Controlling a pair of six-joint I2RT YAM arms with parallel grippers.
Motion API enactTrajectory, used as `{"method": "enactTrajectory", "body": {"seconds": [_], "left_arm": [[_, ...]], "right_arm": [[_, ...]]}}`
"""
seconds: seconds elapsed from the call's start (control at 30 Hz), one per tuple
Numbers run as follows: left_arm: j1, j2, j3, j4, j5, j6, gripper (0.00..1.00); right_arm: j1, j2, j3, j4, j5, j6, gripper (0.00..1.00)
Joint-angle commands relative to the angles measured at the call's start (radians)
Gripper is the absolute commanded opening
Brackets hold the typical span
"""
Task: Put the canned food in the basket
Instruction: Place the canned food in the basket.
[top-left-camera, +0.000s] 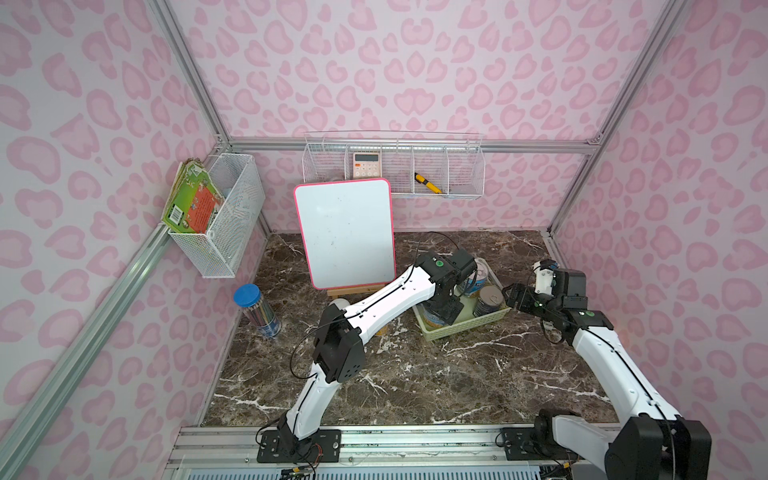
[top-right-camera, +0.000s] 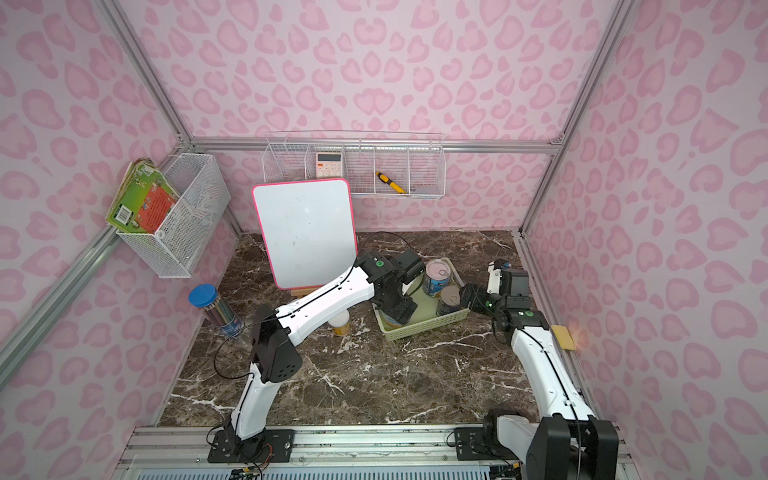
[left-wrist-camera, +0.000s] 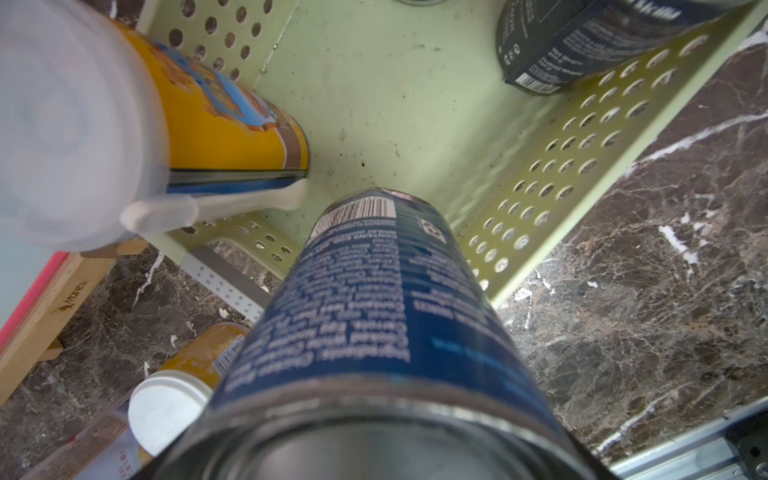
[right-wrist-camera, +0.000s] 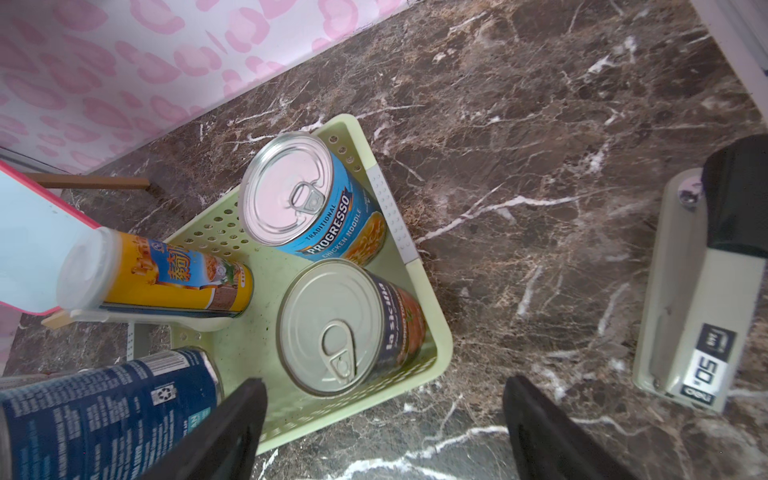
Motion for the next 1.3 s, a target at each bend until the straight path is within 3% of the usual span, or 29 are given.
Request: {"method": "enactTrajectory", "body": {"seconds": [0.0,0.27,0.4,0.77,1.03,1.17,1.27], "left_arm": [[0.001,0.01,0.023,-0.022,-0.002,0.008,0.0],[0.003,0.053,0.034,-0.07,0.034,0.018,0.0],[0.007,0.074,0.051,-0.093,0.056,0.015,0.07],[0.02,0.119,0.075,-0.141,0.073,-0.013,0.52],[0.019,0.099,0.077,-0.143,0.065,-0.03,0.66],[0.019,0.097,0.078,-0.141,0.06,-0.034,0.83],[0.02,0.091,0.079,-0.143,0.049,-0.043,0.9]], "right_arm": [[0.002,-0.001,-0.007,0.031,-0.013,-0.016,0.92],[0.015,0.005,-0.012,0.04,-0.022,-0.021,0.94],[0.022,0.005,-0.008,0.036,-0.02,-0.026,0.94],[0.033,0.003,-0.007,0.031,-0.015,-0.036,0.95],[0.034,0.02,-0.008,0.03,-0.004,-0.039,0.95],[0.034,0.028,-0.006,0.031,0.0,-0.041,0.96],[0.034,0.035,-0.007,0.03,-0.004,-0.042,0.96]]}}
